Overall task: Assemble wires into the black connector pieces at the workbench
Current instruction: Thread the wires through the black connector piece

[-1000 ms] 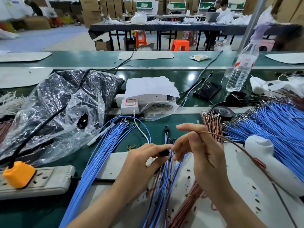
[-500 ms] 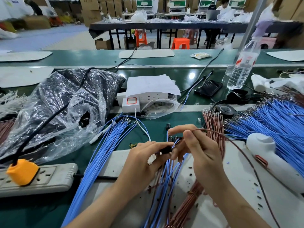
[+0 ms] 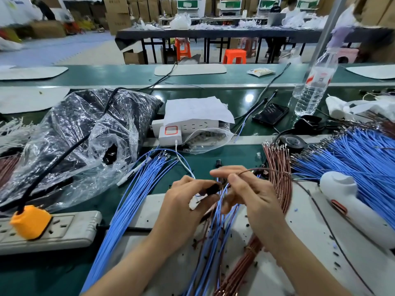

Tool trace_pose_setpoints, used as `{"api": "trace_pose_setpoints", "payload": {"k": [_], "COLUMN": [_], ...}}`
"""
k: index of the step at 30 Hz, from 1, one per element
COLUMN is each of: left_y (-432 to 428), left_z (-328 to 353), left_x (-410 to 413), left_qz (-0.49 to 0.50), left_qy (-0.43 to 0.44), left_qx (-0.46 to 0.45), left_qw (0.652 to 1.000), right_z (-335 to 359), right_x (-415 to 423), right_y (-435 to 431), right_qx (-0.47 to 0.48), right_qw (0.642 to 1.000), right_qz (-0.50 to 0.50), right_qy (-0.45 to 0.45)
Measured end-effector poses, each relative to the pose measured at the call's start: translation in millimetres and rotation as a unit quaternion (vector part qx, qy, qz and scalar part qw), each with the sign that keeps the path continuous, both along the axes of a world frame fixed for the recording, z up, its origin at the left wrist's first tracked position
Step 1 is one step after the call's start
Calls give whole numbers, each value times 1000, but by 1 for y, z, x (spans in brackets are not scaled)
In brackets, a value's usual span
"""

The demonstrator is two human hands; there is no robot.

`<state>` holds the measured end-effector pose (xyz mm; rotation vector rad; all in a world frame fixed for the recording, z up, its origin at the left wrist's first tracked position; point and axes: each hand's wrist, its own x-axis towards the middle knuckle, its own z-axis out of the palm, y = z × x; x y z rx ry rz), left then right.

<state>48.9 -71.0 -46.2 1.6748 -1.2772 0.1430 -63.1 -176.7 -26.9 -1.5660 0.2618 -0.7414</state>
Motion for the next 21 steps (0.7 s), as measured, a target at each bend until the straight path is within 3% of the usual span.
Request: {"api": "trace_pose_setpoints", "payload": {"k": [3,8,12,21], "left_y": [-1,0,1,1], "left_z": [2,5,7,9], "left_x": [0,1,1,2], "left_qz": [-4,-54,-101,-147], "left_qy": [-4,149,255,335], "left_qx": [-12,-46,-69,-98], "left_qw": [1000,986,959,925], "right_z": [-4,-6,-7,-5], "right_x": [2,0,1,3], "right_y": [2,-1,-2,6], "right_qx": [-110,9,0,29], "right_qw": [993,997,996,996], "right_qz": [-24,52,47,79], "right_qy": [37,55,69,42]}}
